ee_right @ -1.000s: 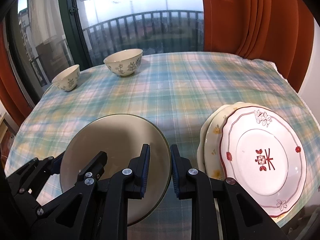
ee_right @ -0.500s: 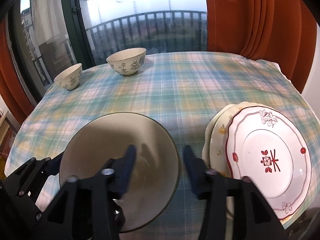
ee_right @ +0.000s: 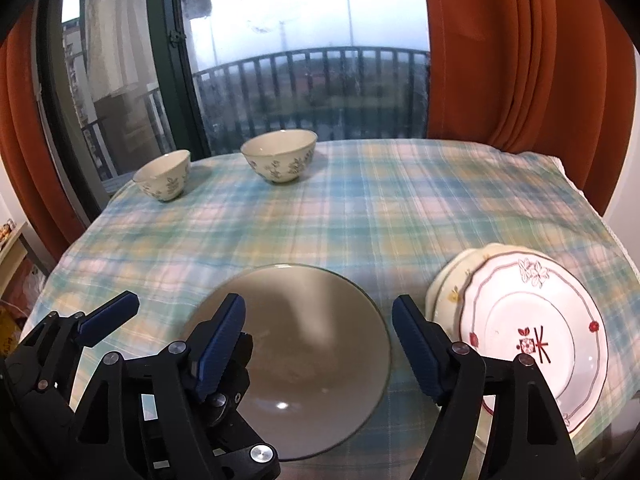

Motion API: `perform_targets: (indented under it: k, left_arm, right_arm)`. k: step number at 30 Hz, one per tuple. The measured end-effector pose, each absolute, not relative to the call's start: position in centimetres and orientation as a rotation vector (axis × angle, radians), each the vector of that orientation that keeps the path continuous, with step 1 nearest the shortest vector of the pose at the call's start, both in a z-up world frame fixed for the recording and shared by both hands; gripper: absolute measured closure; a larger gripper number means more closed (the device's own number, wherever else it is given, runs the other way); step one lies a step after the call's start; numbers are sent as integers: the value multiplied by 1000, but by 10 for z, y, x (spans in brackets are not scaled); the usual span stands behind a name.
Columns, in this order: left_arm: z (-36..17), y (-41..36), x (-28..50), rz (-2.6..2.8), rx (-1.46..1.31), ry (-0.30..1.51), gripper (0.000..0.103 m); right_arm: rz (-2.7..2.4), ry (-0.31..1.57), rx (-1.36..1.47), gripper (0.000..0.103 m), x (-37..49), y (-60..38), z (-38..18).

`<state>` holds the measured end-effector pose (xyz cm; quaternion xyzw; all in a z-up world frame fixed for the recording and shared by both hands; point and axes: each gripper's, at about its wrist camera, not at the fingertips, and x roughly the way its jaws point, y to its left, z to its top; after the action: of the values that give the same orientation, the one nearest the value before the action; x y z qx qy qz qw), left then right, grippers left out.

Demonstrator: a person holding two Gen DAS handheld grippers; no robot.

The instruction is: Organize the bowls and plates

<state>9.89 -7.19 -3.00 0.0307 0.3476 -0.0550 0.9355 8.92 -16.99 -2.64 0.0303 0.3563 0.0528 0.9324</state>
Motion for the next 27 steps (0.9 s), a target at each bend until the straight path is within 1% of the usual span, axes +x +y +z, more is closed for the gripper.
perform_targets:
  k: [7,20,27]
  left_arm:
    - [-17,-48,108,-89,37,684,12]
    - [-1,16,158,-14,4,662,12]
    - [11,47,189,34,11,633,12]
  right_arm:
    - [144,690,37,24,96,-147,-7]
    - [187,681,18,24,148,-86,11]
    - [196,658,17,18,184,-54,23]
